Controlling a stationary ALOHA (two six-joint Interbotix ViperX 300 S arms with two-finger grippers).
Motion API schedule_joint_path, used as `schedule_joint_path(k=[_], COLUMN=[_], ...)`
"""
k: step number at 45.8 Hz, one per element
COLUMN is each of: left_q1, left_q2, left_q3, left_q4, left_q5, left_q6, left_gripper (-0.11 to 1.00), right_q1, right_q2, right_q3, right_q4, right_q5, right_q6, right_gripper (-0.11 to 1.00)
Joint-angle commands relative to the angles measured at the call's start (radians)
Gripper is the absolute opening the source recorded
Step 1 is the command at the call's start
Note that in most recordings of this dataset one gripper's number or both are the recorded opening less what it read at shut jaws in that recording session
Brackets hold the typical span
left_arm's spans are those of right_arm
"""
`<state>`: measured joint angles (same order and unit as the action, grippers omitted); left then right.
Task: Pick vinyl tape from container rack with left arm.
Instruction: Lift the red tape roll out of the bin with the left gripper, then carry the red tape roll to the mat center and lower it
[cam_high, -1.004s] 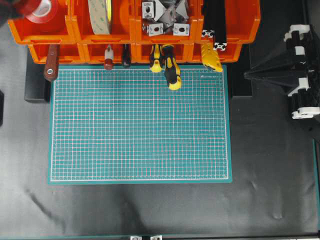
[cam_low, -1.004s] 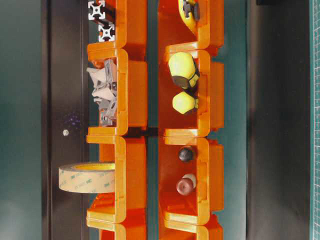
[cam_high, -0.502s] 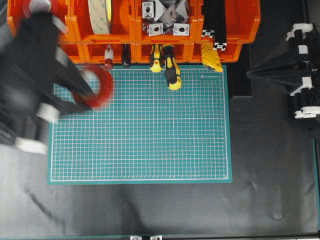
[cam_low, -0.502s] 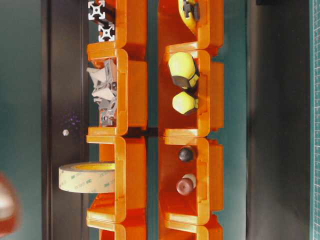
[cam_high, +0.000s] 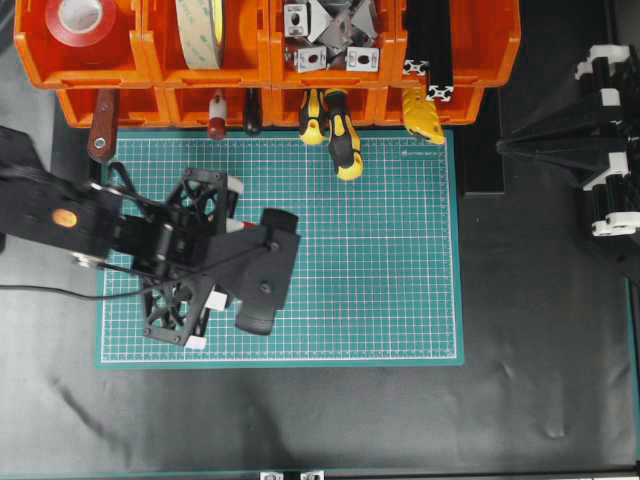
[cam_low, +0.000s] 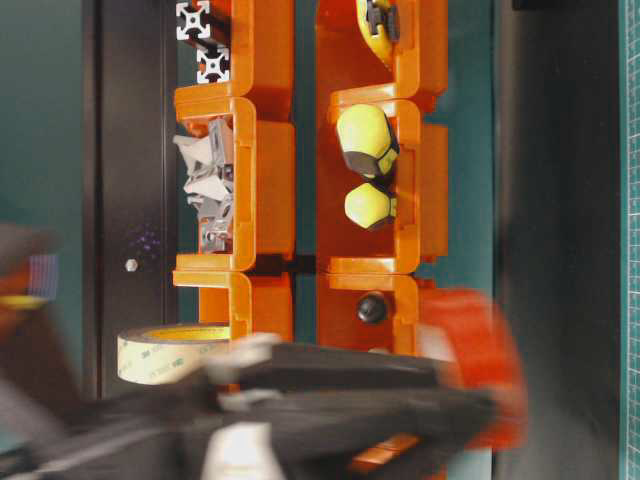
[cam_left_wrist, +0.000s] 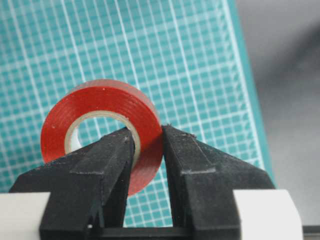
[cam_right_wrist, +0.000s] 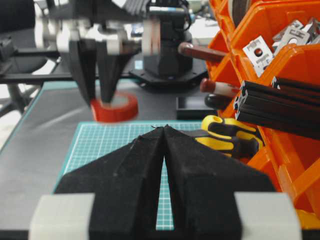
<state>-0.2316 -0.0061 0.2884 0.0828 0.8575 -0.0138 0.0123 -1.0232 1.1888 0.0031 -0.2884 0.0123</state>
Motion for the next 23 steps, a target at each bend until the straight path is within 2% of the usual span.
schedule_joint_path(k=[1, 11, 23], left_q1=[0.003, 0.003, 0.003], left_q2=[0.011, 0.048, 0.058], left_q3=[0.011, 0.035, 0.037], left_q4=[0.002, 0.002, 0.002], left_q5=[-0.037, -0.152, -0.161], left_q6=[0.000, 0.002, 0.005], left_gripper=[0.18, 0.18, 0.18], right_q1=[0.000, 0.000, 0.000], right_q2=[0.005, 0.005, 0.005], right_q3=[-0.035, -0.035, -0.035], right_q4=[0.005, 0.005, 0.005], right_q5=[-0.003, 0.000, 0.000], right_q6=[0.002, 0.000, 0.000], right_gripper=[-0.01, -0.01, -0.01])
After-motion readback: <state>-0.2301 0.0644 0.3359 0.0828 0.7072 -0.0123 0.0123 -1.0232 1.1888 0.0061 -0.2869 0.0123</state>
